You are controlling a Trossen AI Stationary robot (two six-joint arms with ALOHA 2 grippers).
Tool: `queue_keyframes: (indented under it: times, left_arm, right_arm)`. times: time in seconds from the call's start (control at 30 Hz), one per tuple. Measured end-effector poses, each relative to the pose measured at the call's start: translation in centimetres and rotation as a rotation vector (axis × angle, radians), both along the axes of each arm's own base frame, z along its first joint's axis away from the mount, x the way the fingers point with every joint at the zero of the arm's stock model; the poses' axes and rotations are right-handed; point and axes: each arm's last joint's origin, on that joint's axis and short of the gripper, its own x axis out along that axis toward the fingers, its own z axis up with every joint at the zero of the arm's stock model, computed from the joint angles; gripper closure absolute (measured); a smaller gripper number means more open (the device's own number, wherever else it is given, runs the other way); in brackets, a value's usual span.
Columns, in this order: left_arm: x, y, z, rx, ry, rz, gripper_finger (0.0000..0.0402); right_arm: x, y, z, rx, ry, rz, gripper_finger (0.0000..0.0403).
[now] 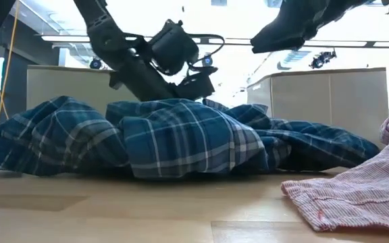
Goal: Sort clothes
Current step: Put the blue shirt into the left laundry bin
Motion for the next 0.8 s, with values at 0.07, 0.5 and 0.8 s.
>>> queue_keyframes:
  times: [0.07,0.5,0.8]
  left_arm:
    - [0.0,-0.1,-1.3,-0.004,0.078,-0.012,0.0143]
    - [-2.7,-2.0,2.9,0.028,0.218,-0.034,0.0385]
    - [-7.9,-2.3,20.6,0.3,-0.136,0.051,0.0395]
  right_arm:
    - [0.0,0.0,-0.2,0.004,-0.001,0.006,0.0199]
    - [0.0,0.2,-0.2,0.0,-0.003,0.019,0.0199]
    - [0.0,0.7,0.0,-0.021,-0.024,0.054,0.0199]
